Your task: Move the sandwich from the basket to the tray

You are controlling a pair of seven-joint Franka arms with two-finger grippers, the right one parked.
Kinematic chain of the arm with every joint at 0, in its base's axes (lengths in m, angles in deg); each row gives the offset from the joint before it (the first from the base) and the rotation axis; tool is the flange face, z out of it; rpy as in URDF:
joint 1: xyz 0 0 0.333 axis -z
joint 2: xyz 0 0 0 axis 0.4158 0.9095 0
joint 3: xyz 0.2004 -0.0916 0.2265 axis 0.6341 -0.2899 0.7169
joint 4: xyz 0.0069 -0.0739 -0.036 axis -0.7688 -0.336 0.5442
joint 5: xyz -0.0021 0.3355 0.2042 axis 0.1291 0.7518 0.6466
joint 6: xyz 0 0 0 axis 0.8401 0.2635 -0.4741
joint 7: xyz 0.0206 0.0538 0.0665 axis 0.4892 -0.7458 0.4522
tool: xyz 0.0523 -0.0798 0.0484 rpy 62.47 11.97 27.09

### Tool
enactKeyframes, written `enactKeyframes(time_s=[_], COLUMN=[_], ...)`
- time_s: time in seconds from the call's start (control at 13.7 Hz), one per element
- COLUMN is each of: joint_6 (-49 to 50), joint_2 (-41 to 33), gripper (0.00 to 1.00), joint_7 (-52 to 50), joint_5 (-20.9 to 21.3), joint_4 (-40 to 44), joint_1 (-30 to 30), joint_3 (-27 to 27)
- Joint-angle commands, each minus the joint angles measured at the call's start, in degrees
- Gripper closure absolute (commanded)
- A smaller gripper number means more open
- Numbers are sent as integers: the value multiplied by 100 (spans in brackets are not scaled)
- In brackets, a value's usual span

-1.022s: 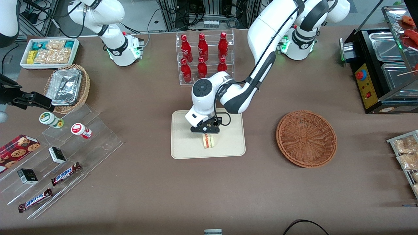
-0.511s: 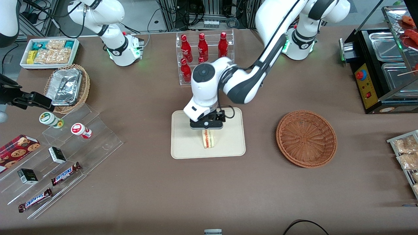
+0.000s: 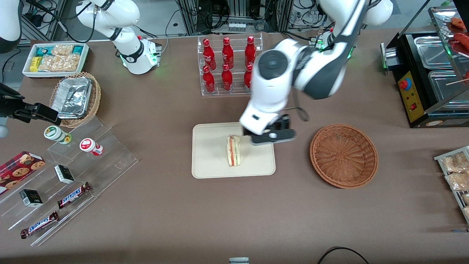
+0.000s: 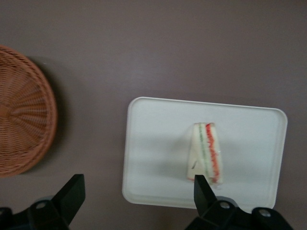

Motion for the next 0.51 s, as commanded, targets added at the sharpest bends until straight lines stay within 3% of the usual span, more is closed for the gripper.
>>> enactKeyframes(time_s=[0.0,0.44], joint_6=[493,969], joint_2=[-521,-1373], gripper=[0,0], joint_7=[772,2021], joint_5=[-255,-273], joint_4=[-313,-778], joint_1=[63,63], joint_3=[569,1527])
